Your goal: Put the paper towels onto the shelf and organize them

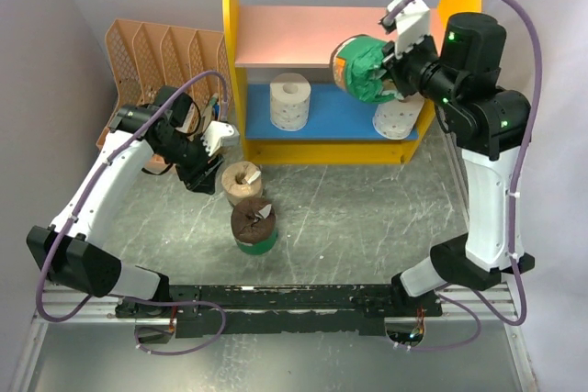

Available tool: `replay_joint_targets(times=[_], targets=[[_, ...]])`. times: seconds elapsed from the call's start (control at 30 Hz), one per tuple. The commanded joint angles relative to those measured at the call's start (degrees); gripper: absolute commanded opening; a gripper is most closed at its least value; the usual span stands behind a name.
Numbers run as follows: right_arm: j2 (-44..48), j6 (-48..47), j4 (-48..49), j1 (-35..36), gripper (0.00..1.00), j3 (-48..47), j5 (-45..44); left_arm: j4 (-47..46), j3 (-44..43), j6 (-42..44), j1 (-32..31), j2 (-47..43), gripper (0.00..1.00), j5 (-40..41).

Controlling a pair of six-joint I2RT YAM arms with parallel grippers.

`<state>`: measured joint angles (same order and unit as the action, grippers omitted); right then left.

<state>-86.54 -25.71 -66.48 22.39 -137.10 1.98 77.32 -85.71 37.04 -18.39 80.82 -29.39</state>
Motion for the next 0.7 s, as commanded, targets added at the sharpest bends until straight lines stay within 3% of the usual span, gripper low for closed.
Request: replay_joint_targets(times=[0.0,0.4,0.67], targets=[[1.9,4.0,6.4,-5.0,0.0,-0.4,-3.5,-0.5,0.4,-0.2,0.5,-1.2,0.56,-0.7],[2.4,9.1,11.8,-15.4,0.0,-2.1,-7.4,-1.0,0.8,0.0,0.9,-1.3,0.56,-1.7],[-0.6,12.4,11.7,-19.6,0.0,1.1,-3.5,-1.3,1.1,0.1,0.9,-1.5,0.56,-2.3]])
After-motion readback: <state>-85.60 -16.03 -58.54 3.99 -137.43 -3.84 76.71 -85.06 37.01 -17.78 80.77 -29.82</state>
